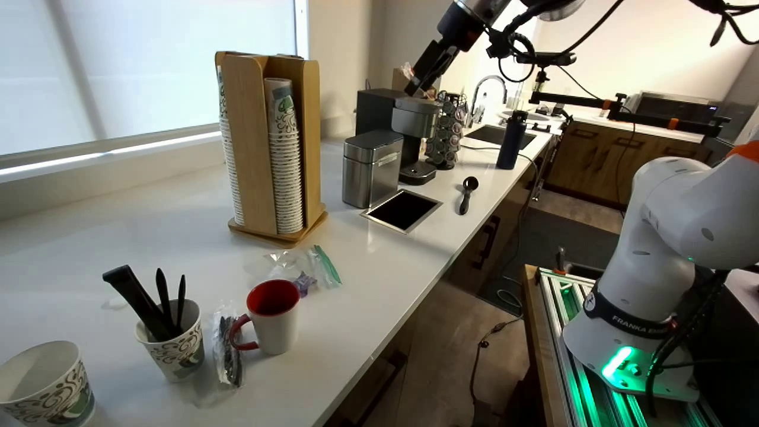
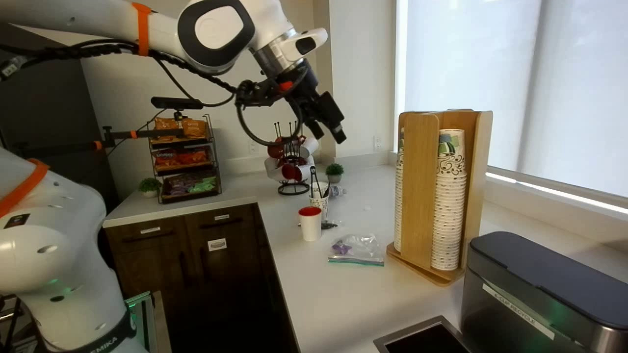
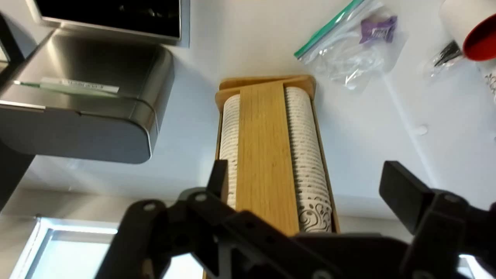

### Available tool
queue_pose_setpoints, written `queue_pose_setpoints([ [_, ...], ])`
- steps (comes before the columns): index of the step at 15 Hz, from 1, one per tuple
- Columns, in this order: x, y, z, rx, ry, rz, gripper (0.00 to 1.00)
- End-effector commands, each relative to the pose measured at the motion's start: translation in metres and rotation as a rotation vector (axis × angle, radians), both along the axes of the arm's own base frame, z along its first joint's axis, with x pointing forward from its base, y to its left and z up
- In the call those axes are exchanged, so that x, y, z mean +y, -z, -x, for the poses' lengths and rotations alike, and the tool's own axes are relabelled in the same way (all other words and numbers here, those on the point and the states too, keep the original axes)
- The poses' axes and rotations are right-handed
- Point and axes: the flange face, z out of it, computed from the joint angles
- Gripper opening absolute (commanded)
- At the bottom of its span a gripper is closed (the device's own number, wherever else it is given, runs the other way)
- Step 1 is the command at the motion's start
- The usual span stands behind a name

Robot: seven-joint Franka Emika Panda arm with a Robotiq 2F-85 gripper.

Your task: Rotate the coffee cup holder.

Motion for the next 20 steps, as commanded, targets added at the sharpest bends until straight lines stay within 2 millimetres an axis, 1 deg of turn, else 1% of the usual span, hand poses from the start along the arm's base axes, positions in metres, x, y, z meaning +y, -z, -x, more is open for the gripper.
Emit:
queue_pose_setpoints([
  [1,-0.043,-0.002,-0.052,-0.059,-0.070,0.000,1.00],
  [4,-0.069,-0.013,-0.088,-0.093,-0.127,-0.030,1.00],
  [6,-0.082,-0.021,-0.103,-0.103,-0.147,-0.044,1.00],
  [8,-0.103,-0.029,-0.117,-0.118,-0.126,-0.040,1.00],
  [9,-0.113,-0.032,-0.120,-0.123,-0.093,-0.048,1.00],
  [10,-0.122,-0.032,-0.124,-0.104,-0.010,-0.051,1.00],
  [11,-0.105,-0.030,-0.112,-0.136,-0.070,-0.032,1.00],
  [13,-0.119,-0.031,-0.119,-0.133,-0.025,-0.029,1.00],
  [16,-0.121,-0.030,-0.124,-0.128,-0.013,-0.027,1.00],
  [18,-0.113,-0.029,-0.127,-0.138,-0.099,-0.035,1.00],
  [20,-0.114,-0.035,-0.132,-0.167,-0.216,-0.023,1.00],
])
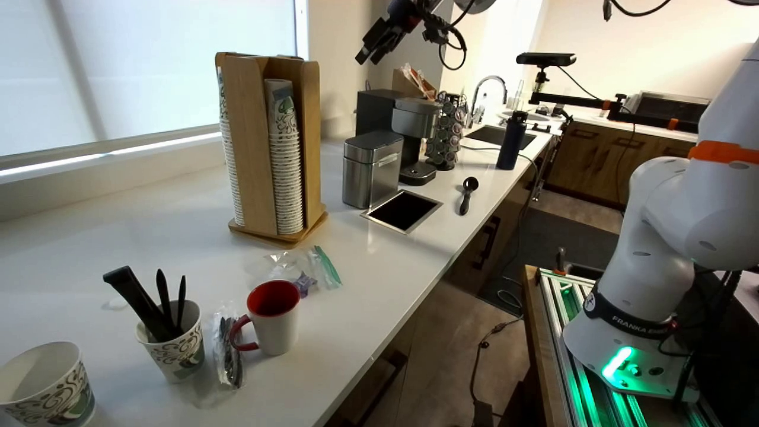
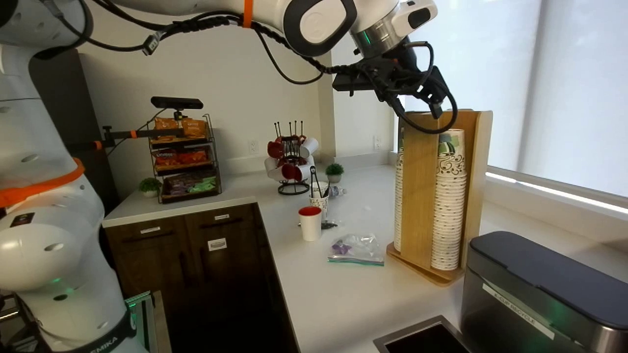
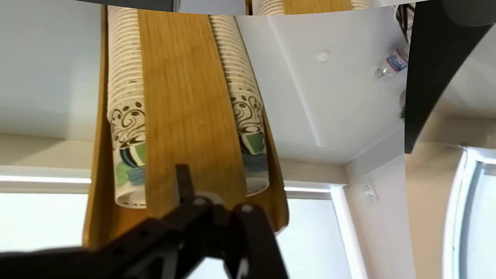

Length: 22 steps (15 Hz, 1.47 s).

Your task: Rotate the coffee cup holder.

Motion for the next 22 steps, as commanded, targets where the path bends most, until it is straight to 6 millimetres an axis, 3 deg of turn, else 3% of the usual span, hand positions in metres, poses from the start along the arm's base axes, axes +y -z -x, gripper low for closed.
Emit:
queue_pose_setpoints([
  [1,0.000,-0.006,-0.008,-0.034,-0.184,0.003,1.00],
  [3,-0.012,-0.008,-0.012,-0.013,-0.182,-0.020,1.00],
  [4,-0.001,-0.005,-0.005,-0.025,-0.144,-0.005,1.00],
  [9,-0.009,-0.008,-0.010,-0.017,-0.155,-0.003,1.00],
  [14,0.007,0.005,-0.041,-0.042,-0.273,0.005,1.00],
  [19,0.000,0.020,-0.074,-0.011,-0.243,-0.006,1.00],
  [22,0.003,0.021,-0.069,-0.003,-0.236,0.016,1.00],
])
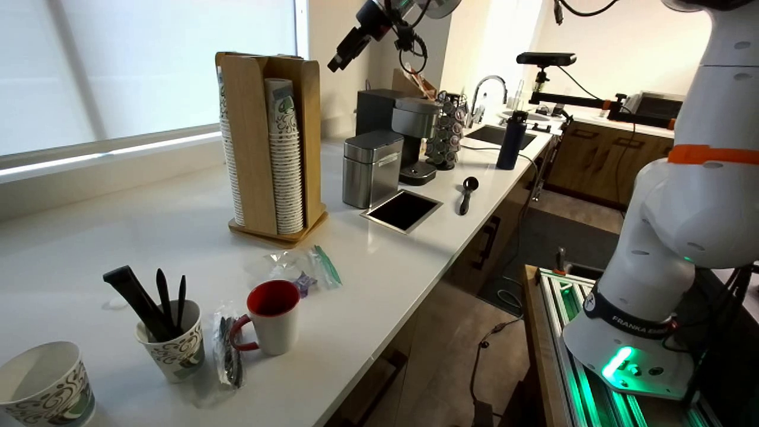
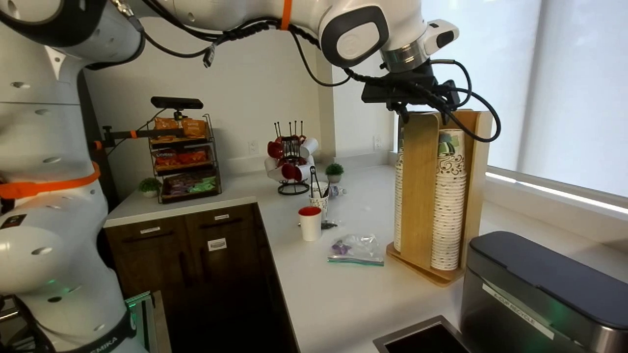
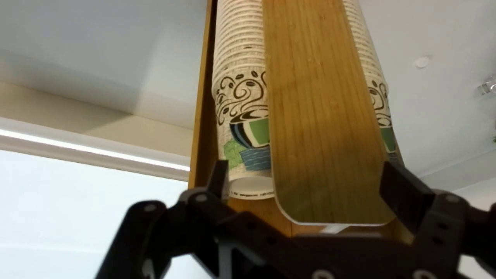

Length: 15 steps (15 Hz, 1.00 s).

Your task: Rotate the coffee cup holder.

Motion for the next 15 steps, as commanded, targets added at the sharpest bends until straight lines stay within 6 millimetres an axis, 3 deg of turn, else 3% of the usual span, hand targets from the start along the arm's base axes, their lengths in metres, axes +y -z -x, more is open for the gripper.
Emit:
queue_pose_setpoints([
  [1,0.000,0.001,-0.001,0.003,0.000,0.000,1.00],
  [7,0.015,0.013,-0.018,-0.030,-0.107,-0.040,1.00],
  [15,0.012,0.017,-0.024,-0.059,-0.111,-0.023,1.00],
])
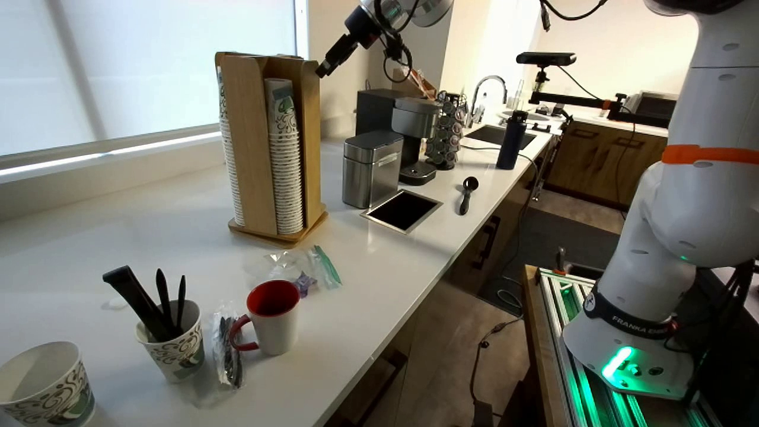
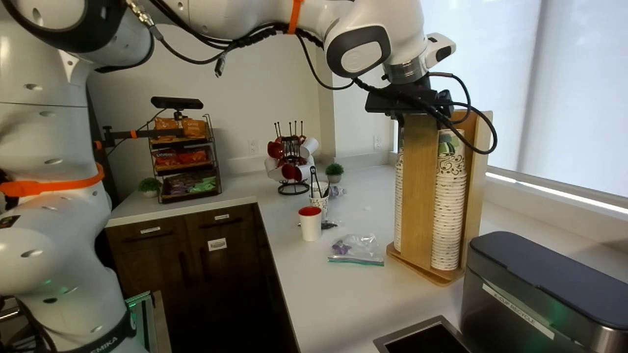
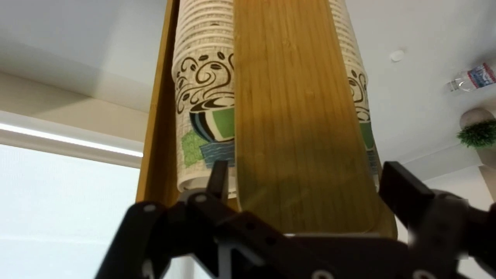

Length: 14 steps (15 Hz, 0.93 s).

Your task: Rotate the coffee cup holder.

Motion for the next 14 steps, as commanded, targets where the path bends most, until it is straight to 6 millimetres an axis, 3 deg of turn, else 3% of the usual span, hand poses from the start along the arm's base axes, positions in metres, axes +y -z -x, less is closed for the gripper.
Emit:
queue_pose_setpoints([
  [1,-0.001,0.000,-0.007,-0.028,-0.022,0.009,1.00],
  [9,0.011,-0.005,-0.024,-0.025,-0.063,0.018,1.00],
  [14,0.020,-0.018,0.007,0.093,-0.090,0.038,1.00],
])
